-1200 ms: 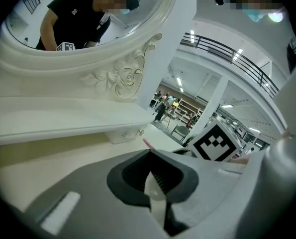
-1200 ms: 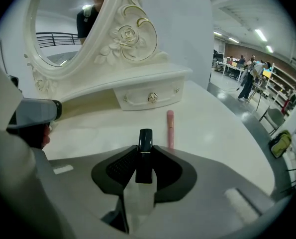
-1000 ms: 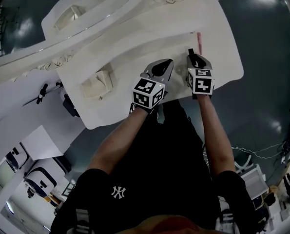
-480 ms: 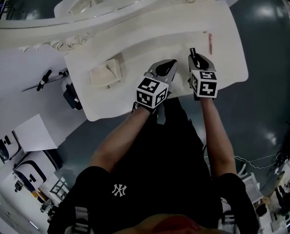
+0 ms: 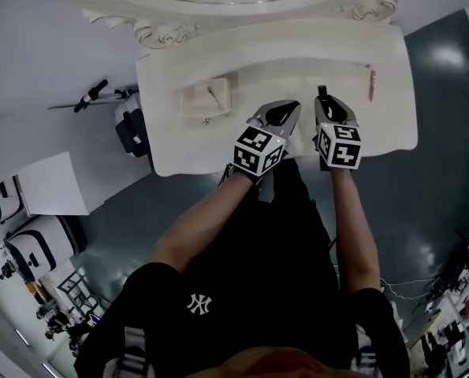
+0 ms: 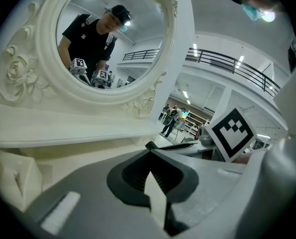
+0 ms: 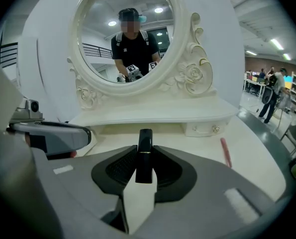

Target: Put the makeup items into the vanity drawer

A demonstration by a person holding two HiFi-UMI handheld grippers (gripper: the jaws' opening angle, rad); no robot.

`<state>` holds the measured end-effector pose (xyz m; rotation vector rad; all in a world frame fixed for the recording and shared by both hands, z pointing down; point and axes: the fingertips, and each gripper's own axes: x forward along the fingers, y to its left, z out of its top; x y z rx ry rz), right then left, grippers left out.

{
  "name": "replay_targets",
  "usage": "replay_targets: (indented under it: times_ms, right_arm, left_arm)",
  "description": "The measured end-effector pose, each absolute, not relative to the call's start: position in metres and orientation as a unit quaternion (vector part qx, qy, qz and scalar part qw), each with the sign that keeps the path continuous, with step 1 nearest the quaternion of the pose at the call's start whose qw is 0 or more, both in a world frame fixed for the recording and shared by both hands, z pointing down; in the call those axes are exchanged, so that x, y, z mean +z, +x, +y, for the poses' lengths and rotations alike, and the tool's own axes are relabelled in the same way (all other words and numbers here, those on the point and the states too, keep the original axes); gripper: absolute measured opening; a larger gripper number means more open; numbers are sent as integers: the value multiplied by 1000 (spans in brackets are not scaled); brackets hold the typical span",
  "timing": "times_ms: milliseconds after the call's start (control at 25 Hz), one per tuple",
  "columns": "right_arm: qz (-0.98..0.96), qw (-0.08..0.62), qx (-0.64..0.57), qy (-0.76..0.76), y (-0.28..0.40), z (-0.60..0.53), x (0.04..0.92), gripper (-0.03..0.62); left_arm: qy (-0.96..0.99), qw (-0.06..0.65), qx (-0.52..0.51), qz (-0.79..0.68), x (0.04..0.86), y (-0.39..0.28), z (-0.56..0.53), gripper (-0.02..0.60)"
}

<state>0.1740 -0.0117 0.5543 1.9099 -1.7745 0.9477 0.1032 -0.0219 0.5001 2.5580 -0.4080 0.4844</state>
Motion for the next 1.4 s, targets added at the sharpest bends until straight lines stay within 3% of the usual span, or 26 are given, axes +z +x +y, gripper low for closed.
replay_targets:
  times_ms: [800,1400]
  right_arm:
    - [-741,202,285,574,-4,-77,526,123]
    - [-798,270,253,476,-97,-119,549,124]
  left_arm:
    - [920,256,138,-263,482,-40,-66,0]
    - [891,275,129,-337,496,-122,-103,0]
